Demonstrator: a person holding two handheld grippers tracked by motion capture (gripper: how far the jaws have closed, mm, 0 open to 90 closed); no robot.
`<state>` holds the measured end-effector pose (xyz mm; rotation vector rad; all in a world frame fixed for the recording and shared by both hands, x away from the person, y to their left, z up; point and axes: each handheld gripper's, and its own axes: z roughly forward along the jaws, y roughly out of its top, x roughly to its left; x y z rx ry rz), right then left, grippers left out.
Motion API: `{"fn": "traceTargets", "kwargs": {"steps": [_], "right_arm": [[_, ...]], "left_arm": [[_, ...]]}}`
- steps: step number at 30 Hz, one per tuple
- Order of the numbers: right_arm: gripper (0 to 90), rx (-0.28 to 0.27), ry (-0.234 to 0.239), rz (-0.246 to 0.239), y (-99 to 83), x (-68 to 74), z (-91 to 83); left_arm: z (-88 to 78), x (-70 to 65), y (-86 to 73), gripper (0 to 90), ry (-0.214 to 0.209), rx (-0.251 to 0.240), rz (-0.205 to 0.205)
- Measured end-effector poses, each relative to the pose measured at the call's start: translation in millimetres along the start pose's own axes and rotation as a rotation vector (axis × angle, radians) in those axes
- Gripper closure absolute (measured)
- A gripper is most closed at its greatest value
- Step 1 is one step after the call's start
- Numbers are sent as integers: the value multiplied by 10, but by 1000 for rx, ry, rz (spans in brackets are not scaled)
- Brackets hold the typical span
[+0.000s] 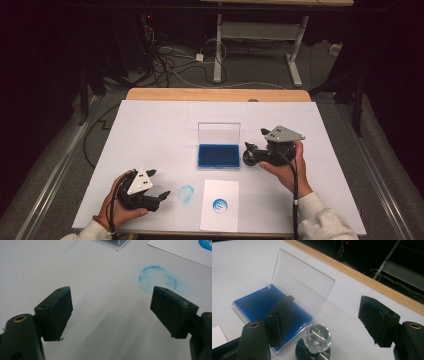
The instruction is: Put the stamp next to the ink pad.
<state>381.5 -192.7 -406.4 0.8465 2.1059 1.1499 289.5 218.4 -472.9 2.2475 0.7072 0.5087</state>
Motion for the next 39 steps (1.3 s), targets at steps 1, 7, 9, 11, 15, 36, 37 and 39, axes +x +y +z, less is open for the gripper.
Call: {"fn": "traceTargets", "kwargs": {"steps": [1, 7, 9, 11, 15, 36, 37, 39], "right_arm": [[273, -6, -2, 1, 9, 1, -11], [242, -28, -39, -11, 71, 40, -84], [224, -36, -32, -15, 85, 54, -104], [222, -40, -30, -21, 98, 73, -120], [199, -30, -39, -39, 109, 105, -139], [170, -46, -33, -55, 92, 184, -438], [171, -47, -35, -61, 90, 191, -458], [171, -50, -42, -76, 84, 208, -503]], "left_arm": [[0, 0, 0, 178, 1, 0, 1], [-5, 4, -1, 178, 1, -2, -2], [-4, 3, -1, 178, 3, -1, -1], [-7, 3, -1, 178, 6, -1, 0], [-11, 7, -2, 178, 8, -4, -3], [-10, 7, 2, 178, 4, -5, -5], [-10, 7, 2, 178, 3, -6, -6], [-9, 6, 3, 178, 3, -5, -6]]}}
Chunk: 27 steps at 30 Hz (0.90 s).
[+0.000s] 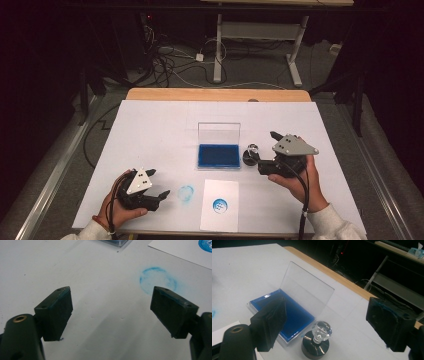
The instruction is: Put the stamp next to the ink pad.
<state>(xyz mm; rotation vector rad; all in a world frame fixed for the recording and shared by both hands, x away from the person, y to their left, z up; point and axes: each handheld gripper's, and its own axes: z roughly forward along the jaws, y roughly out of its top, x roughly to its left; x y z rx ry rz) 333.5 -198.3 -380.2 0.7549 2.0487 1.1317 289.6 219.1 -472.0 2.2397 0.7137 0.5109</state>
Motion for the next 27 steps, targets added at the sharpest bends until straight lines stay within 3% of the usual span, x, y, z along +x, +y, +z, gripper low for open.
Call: {"fn": "traceTargets", "kwargs": {"steps": [12, 15, 27], "right_arm": [[174, -14, -11, -36, -63, 30, -182], [178, -12, -39, -61, -81, 38, -212], [179, -18, -36, -73, -209, 59, -330]], "left_arm": [[2, -3, 4, 178, 5, 1, 3], [2, -3, 3, 178, 4, 2, 2], [3, -11, 2, 178, 13, 4, 8]]}}
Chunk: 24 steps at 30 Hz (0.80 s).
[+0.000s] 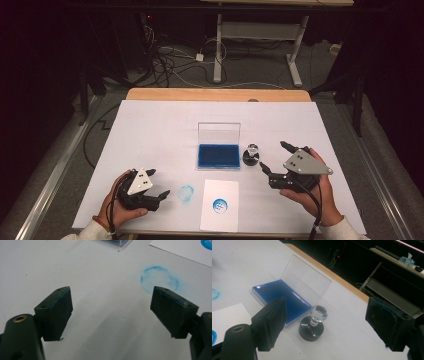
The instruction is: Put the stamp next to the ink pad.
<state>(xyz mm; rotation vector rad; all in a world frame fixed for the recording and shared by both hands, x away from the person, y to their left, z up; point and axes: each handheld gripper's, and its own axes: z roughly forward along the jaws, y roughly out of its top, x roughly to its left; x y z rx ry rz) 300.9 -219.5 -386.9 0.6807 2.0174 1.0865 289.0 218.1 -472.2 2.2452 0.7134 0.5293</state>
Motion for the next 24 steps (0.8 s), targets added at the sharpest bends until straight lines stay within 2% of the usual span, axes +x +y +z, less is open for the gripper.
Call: {"fn": "traceTargets", "kwargs": {"steps": [10, 15, 23, 24], "right_arm": [[179, -11, -3, -15, -146, 1, -76], [178, -7, 7, -14, -229, 0, -101], [178, -35, 26, 5, -429, 14, -165], [178, -32, 29, -3, -447, 21, -167]], "left_arm": [[1, 2, -2, 178, 2, 2, 1], [2, 0, -2, 178, 1, 3, 0], [-5, -1, 2, 178, 3, 1, 1], [-5, -3, 2, 178, 4, 2, 4]]}}
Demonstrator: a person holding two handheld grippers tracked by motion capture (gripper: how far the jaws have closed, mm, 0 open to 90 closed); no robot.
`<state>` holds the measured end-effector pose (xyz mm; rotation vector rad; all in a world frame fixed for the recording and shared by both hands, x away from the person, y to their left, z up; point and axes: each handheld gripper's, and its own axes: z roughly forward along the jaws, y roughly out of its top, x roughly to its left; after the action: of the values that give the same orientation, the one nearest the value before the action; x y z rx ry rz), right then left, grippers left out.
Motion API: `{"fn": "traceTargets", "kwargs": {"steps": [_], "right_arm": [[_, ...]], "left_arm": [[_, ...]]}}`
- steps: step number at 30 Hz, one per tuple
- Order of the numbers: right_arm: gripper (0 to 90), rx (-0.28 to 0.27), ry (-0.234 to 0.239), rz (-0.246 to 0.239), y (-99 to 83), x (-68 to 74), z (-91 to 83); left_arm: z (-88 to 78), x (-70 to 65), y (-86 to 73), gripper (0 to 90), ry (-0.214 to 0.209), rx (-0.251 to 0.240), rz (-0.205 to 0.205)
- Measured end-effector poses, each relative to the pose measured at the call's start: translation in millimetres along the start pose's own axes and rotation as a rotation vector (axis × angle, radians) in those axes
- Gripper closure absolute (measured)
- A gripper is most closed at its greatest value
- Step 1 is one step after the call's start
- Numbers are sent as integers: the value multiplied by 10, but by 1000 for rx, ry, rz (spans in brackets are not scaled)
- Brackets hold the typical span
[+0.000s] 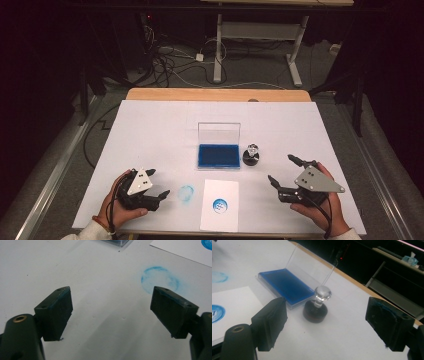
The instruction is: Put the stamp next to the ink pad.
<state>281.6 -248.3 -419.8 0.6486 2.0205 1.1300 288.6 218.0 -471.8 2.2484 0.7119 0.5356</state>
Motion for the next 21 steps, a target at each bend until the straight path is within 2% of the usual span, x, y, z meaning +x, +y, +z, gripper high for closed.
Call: {"fn": "traceTargets", "kwargs": {"steps": [2, 5, 9, 11, 15, 17, 21], "right_arm": [[177, 14, -11, -14, -44, 22, -9], [173, 24, -9, 13, -119, 51, -14], [165, 53, 12, 23, -226, 121, -23], [165, 59, 5, 27, -268, 137, -47], [163, 68, -1, 75, -359, 121, -95], [163, 95, -11, 78, -422, 117, -106], [164, 136, 15, 111, -535, 107, -73]], "left_arm": [[0, -3, 2, 178, -1, -2, 1], [-5, -4, 2, 178, 1, -2, 2], [-9, -5, 9, 178, 1, -5, 5], [-3, -11, 15, 177, 1, -6, 8], [9, -18, 23, 178, -4, -4, 13], [7, -17, 24, 178, -6, -8, 10], [0, -15, 20, 178, -2, -12, 7]]}}
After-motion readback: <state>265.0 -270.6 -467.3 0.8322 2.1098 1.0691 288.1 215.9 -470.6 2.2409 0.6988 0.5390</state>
